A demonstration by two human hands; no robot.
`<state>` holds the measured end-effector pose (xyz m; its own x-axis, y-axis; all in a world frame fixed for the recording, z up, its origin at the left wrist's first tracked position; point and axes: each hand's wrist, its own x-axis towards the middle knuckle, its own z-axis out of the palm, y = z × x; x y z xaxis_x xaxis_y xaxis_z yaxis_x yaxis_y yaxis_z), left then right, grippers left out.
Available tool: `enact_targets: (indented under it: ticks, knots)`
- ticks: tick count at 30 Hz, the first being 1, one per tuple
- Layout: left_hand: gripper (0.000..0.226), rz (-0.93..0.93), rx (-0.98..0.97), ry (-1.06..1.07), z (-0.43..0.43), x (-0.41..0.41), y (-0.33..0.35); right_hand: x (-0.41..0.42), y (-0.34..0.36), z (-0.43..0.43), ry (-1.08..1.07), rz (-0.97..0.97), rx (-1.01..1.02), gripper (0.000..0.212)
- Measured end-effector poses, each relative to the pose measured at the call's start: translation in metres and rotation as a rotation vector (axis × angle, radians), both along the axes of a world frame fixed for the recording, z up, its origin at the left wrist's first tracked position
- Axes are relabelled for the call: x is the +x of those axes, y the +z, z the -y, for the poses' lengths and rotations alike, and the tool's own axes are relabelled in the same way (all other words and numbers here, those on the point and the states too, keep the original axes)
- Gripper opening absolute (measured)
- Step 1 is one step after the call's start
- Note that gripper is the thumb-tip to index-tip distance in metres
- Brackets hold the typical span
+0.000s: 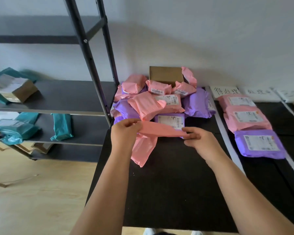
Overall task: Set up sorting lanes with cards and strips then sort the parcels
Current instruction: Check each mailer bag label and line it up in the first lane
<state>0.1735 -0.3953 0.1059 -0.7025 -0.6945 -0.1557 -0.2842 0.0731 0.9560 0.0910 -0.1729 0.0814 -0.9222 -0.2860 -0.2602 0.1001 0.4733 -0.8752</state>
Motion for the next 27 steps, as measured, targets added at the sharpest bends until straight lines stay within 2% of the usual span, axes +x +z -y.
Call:
enact_targets:
  ticks: [5, 9, 14, 22, 24, 27]
  knots:
    - [0.021, -0.091, 0.082, -0.034, 0.0, -0.009, 0.037, 0.0, 0.041, 0.008, -0.069, -0.208, -0.157, 0.027]
    - [0.022, -0.185, 0.141, -0.02, -0.002, -0.011, 0.064, -0.002, 0.075, 0.01, -0.159, -0.327, -0.183, 0.015]
    - [0.011, -0.287, 0.037, -0.046, 0.0, -0.008, 0.082, -0.001, 0.117, 0.01, -0.217, -0.383, -0.276, 0.005]
    - [0.042, -0.382, -0.195, -0.218, -0.009, -0.001, 0.105, 0.009, 0.158, 0.011, -0.245, -0.364, -0.392, 0.023]
    - [0.037, -0.369, -0.256, -0.222, -0.009, -0.001, 0.108, 0.01, 0.163, 0.01, -0.242, -0.356, -0.419, 0.026]
    - [0.015, -0.341, -0.279, -0.173, -0.009, -0.003, 0.108, 0.013, 0.167, 0.005, -0.247, -0.373, -0.417, 0.028]
